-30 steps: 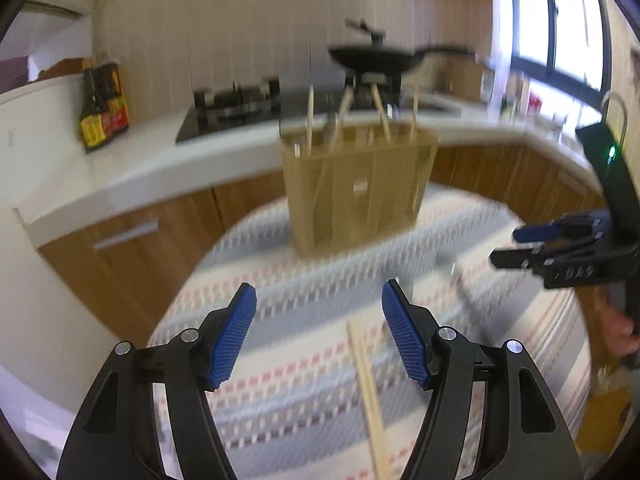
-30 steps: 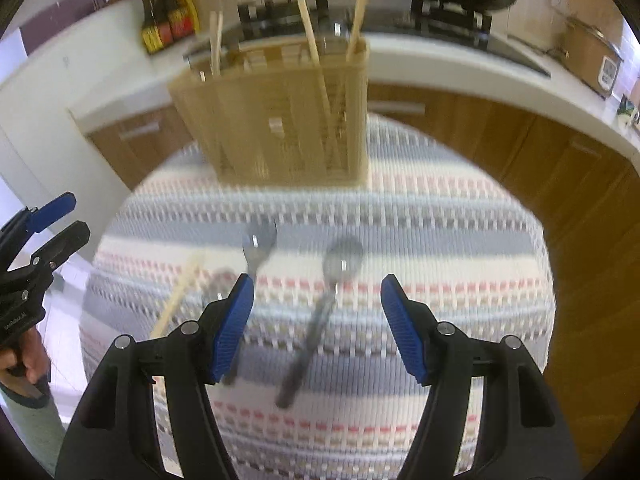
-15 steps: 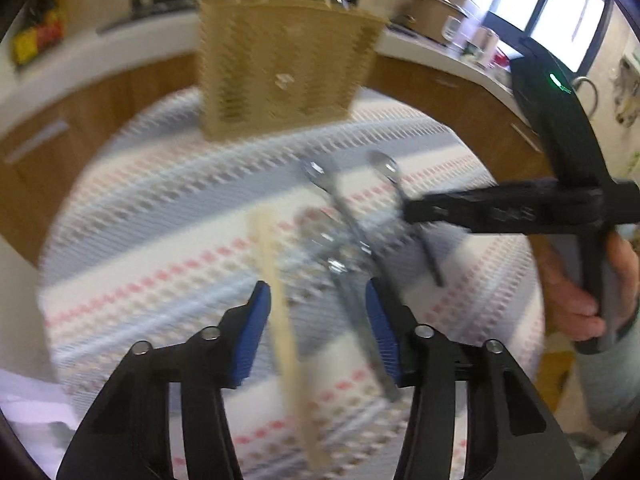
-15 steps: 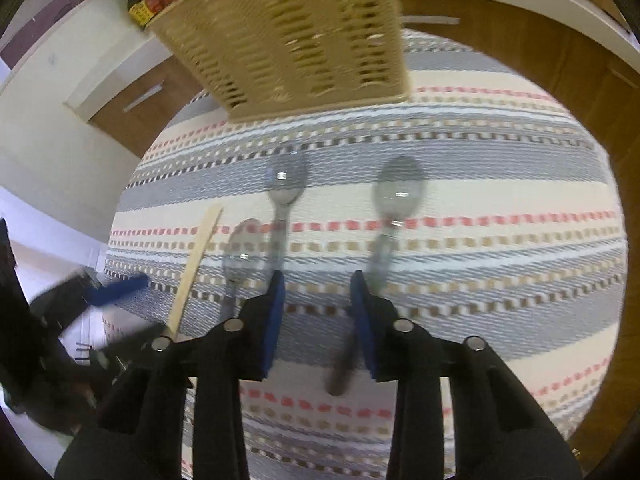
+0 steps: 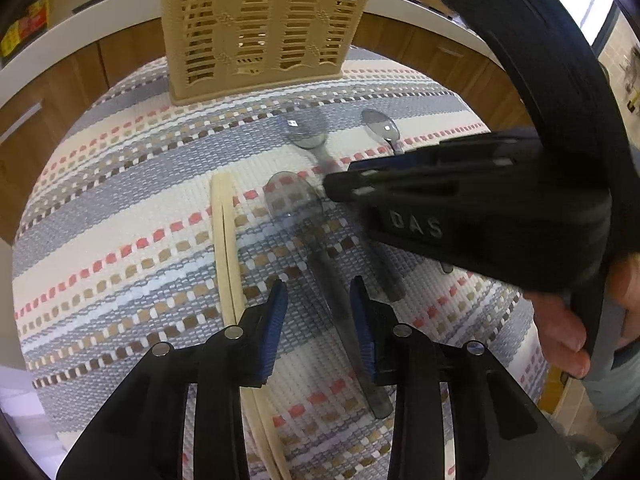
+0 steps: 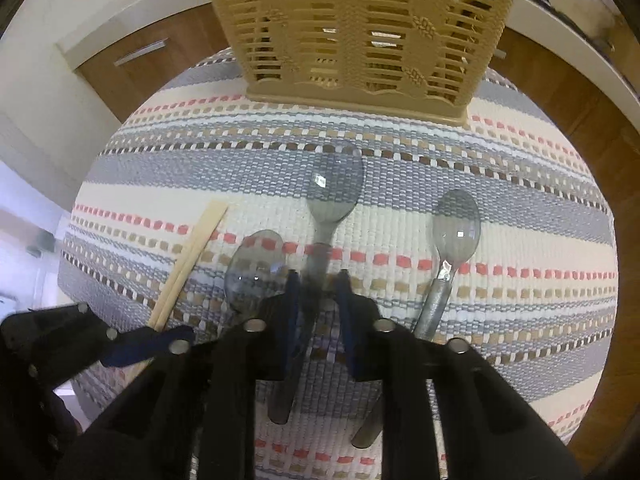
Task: Organize utensils
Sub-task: 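Grasp a clear spoon by its handle with the left tool while the right tool grasps another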
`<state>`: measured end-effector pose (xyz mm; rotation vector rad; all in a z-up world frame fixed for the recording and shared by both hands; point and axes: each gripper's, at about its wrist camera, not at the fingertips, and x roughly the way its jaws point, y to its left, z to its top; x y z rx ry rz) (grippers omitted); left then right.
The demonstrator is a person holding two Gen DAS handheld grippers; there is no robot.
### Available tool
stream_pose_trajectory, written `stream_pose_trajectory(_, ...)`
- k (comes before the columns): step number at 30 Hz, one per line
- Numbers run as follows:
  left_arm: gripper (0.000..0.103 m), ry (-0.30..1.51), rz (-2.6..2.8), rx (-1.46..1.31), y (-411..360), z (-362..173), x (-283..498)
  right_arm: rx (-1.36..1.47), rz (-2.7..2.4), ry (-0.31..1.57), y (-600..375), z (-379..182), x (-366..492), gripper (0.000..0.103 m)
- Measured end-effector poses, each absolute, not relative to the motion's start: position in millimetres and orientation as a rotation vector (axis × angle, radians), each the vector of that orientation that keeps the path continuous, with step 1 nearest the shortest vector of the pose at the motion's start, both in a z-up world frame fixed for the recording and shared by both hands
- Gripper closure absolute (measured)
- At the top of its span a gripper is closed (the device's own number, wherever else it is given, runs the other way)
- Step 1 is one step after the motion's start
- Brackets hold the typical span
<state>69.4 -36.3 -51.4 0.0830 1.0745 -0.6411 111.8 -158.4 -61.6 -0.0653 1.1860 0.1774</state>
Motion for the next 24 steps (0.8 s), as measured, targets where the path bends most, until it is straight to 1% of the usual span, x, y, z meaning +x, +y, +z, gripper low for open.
stream_pose_trajectory(5, 0.074, 1.07, -0.612, 0.108, -40.5, -50.1, 70.4, -0.056, 0.17, 1.183, -173.0, -60.0, 95.7, 0.095)
stream_pose_trajectory(11, 0.072, 1.032, -0.523, 0.243, -73.7, -50.9, 79.7, -0.008, 0.172, 1.219, -213.0, -53.9, 74.6, 0.095)
stream_pose_trajectory(14, 0.068, 1.019, -0.507, 0.281, -85.5, -52.0, 81.7, 0.035, 0.207, 1.235, -222.3, -50.6, 75.1, 0.095)
stream_pose_trajectory(18, 0.068, 1.032, -0.512, 0.253, -86.1, -51.4, 88.6, 0.023, 0.211, 1.228, -225.7, -44.7, 81.4, 0.091)
stream_pose_trajectory(24, 0.069, 1.044, -0.51, 0.27, -85.9, -46.9, 88.4, 0.021, 0.238, 1.272, -216.5, -51.7, 98.0, 0.091)
